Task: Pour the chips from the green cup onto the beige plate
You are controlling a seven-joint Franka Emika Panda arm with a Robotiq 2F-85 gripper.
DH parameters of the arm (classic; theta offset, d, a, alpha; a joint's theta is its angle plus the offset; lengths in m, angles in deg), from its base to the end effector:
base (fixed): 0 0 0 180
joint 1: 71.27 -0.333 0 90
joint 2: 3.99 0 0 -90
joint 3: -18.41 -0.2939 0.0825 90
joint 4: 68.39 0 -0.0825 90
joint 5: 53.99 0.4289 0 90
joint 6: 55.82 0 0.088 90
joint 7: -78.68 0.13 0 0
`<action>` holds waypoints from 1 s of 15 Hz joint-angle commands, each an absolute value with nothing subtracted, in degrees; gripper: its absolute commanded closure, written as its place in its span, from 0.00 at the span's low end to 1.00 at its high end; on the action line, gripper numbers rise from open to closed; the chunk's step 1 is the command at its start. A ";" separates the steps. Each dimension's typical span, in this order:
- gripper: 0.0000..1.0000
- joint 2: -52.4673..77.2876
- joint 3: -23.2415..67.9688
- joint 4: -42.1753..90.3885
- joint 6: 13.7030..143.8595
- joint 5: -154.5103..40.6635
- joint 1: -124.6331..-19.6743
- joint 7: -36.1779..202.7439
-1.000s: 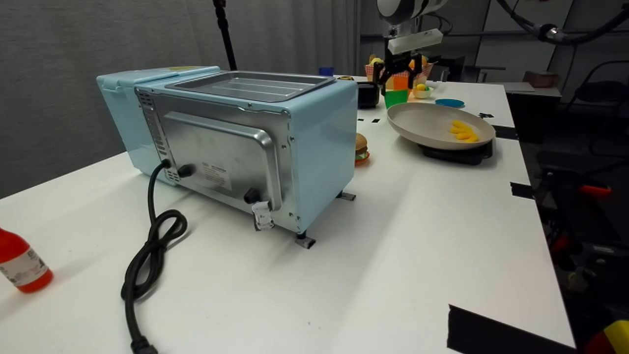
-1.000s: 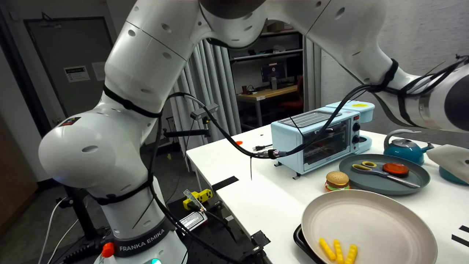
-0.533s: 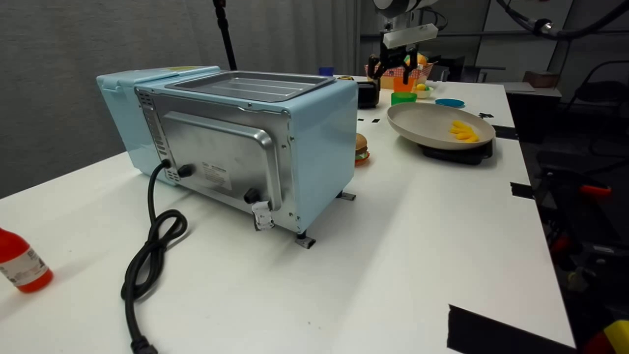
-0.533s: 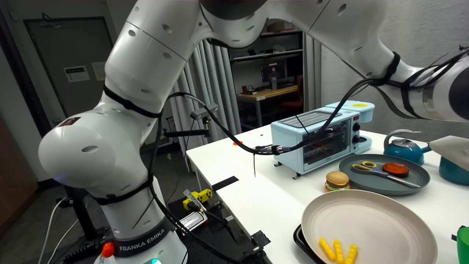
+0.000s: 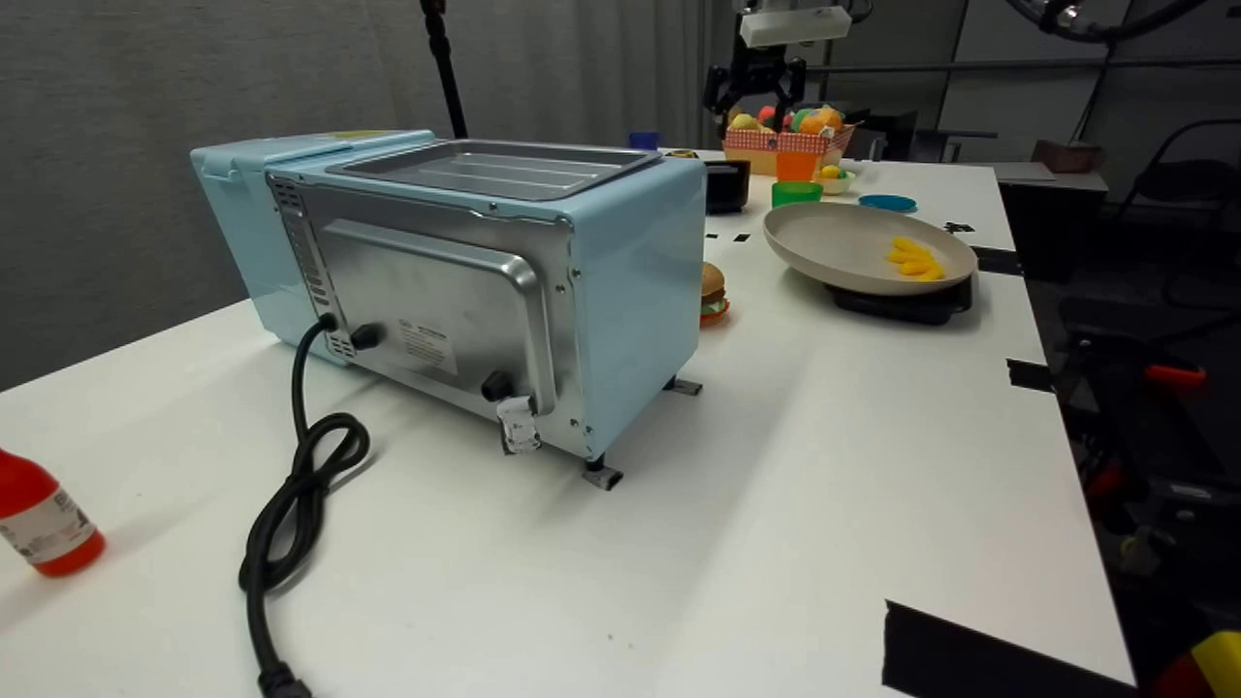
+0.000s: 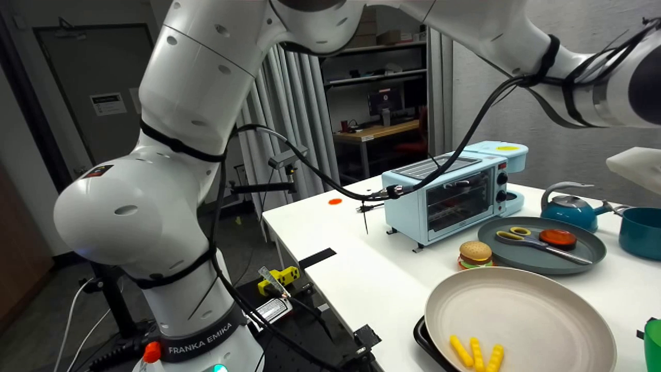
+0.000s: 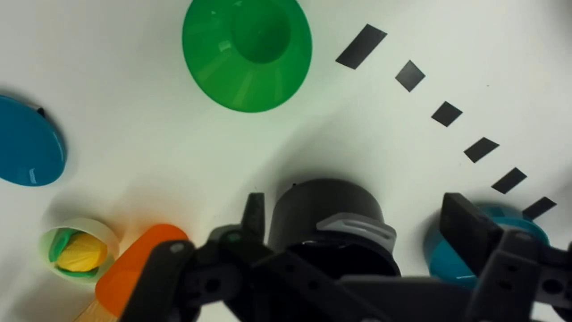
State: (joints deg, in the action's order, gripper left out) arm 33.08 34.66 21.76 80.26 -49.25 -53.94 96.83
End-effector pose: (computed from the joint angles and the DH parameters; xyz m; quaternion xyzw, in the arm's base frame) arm 0.6331 -0.3906 0.2249 0.8983 -0.4270 0.0827 0.0624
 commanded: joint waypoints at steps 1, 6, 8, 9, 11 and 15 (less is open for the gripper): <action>0.00 27.27 32.79 24.64 79.09 -47.20 -52.55 92.66; 0.00 25.99 33.41 24.86 80.02 -48.98 -53.48 91.94; 0.00 23.72 33.25 26.87 79.88 -48.92 -53.47 90.74; 0.00 23.07 33.21 27.58 79.88 -48.91 -53.49 90.52; 0.00 22.73 33.18 28.14 79.89 -48.90 -53.51 90.36; 0.00 22.70 33.13 28.55 79.90 -48.89 -53.53 90.32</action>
State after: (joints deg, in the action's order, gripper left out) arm 22.55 33.04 28.86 80.12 -49.00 -53.52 90.44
